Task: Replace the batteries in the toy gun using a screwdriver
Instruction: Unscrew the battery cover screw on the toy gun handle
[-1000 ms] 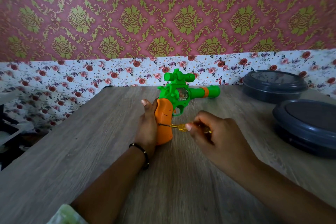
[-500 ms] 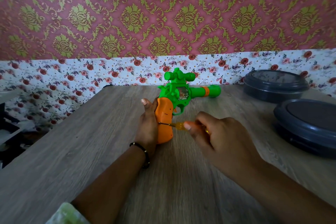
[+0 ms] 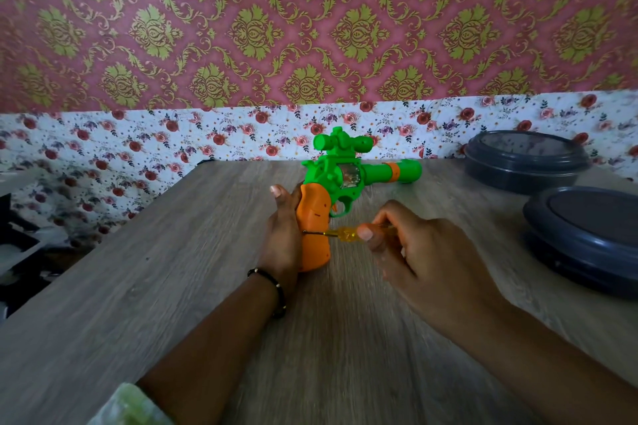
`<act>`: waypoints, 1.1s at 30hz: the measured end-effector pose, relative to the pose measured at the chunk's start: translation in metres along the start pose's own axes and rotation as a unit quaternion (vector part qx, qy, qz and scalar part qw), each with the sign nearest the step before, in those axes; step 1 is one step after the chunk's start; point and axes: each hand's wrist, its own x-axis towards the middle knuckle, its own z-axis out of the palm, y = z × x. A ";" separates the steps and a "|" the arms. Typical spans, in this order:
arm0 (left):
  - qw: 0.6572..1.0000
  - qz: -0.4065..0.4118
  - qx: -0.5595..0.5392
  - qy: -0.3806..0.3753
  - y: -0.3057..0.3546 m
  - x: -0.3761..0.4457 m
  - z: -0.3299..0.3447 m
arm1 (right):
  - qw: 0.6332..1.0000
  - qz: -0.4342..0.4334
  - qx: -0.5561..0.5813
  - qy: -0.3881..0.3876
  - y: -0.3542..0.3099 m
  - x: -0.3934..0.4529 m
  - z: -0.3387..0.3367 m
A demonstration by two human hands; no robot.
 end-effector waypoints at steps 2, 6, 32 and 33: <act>1.000 0.003 0.003 0.008 0.000 -0.001 0.000 | 1.000 -0.013 -0.007 0.006 0.000 0.001 0.001; 1.000 0.005 -0.002 0.005 -0.004 0.002 0.000 | 0.993 -0.007 0.118 -0.009 -0.002 0.001 0.001; 1.000 0.014 0.004 0.004 0.001 -0.002 -0.001 | 0.988 0.007 0.152 -0.022 0.005 0.001 0.004; 1.000 0.013 0.005 0.002 0.001 -0.002 -0.001 | 0.987 0.004 0.160 -0.028 0.006 0.002 0.004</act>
